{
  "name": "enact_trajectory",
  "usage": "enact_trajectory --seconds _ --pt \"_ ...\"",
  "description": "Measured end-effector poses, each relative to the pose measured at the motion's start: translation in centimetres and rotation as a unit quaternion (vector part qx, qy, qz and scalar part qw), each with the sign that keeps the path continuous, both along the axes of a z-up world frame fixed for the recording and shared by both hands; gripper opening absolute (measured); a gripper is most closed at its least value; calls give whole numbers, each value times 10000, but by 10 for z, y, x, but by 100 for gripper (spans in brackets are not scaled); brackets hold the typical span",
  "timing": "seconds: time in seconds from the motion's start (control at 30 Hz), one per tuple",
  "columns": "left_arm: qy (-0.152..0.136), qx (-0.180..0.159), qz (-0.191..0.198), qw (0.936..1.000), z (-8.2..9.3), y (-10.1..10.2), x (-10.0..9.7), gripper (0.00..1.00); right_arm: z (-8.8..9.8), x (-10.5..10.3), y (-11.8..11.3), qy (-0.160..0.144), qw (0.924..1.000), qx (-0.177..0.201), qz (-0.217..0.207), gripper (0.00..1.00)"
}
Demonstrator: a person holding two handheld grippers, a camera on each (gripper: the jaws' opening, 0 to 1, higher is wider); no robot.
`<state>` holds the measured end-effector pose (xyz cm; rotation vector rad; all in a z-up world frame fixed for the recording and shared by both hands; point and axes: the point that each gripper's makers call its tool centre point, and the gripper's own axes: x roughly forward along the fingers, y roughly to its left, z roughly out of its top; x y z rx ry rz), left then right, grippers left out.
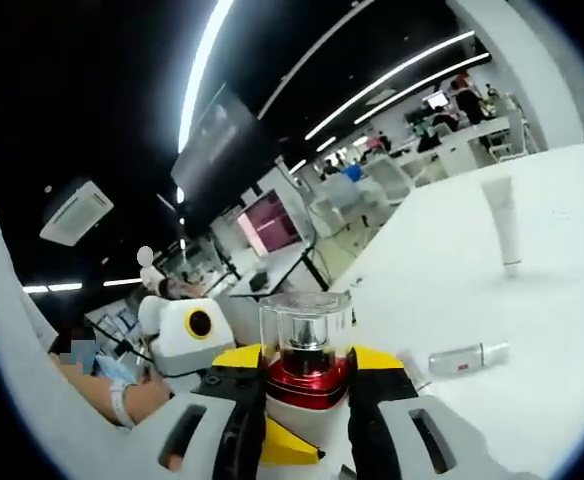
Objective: Arrange the skincare products in the storage area until every visible bottle or jar stands upright without overlapping.
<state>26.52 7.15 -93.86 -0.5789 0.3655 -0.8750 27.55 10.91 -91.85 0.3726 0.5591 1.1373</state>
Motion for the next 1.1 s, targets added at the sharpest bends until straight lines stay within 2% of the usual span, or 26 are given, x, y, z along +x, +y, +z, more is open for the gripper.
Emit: enact_trajectory --seconds 0.1,0.13,0.2,0.27,0.3,0.37,0.47,0.5,0.63,0.7,0.8,0.9,0.93,1.0,1.03,1.1 --pt "74 -138 -89 9998 2 2 1 32 7 0 -2 -64 9999 126 99 26" --pt "153 -229 -168 9995 2 0 0 33 12 -2 -1 -198 9992 232 271 26" --pt "325 -296 -375 9983 -2 -2 -5 36 19 0 -2 -153 9985 424 325 26" --pt "331 -265 -430 9982 -3 -2 -6 39 26 1 -3 -114 9974 573 430 26" --pt "344 -324 -538 9974 -1 -3 -10 40 31 -4 -2 -86 9949 724 699 26" --pt "332 -418 -632 9966 3 -2 -13 41 36 -5 -3 -26 9929 845 833 26" --pt "406 -864 -879 9915 13 -5 -20 40 45 -12 -4 -39 9877 1038 1172 26" --pt "495 -1008 -986 9888 15 -6 -24 40 49 -18 -4 -103 9838 1129 1389 26" --pt "457 -1289 -1121 9842 21 -10 -29 42 59 -29 -1 -20 9757 1357 1720 26" --pt "597 -1616 -1380 9753 26 -14 -38 39 62 -34 1 10 9713 1452 1883 26" --pt "624 -1701 -1469 9724 27 -15 -42 40 64 -41 4 140 9640 1585 2130 26" --pt "658 -1753 -1464 9713 27 -14 -44 44 66 -44 7 230 9602 1699 2207 26" --pt "626 -1782 -1458 9711 28 -13 -44 43 66 -44 8 251 9592 1734 2219 26" --pt "490 -1983 -1588 9660 37 -12 -50 34 66 -43 11 326 9578 1803 2213 26" --pt "354 -1960 -1619 9665 40 -11 -51 33 67 -43 12 418 9556 1886 2225 26" --pt "378 -1978 -1521 9676 40 -10 -50 31 67 -43 14 487 9538 1931 2249 26"
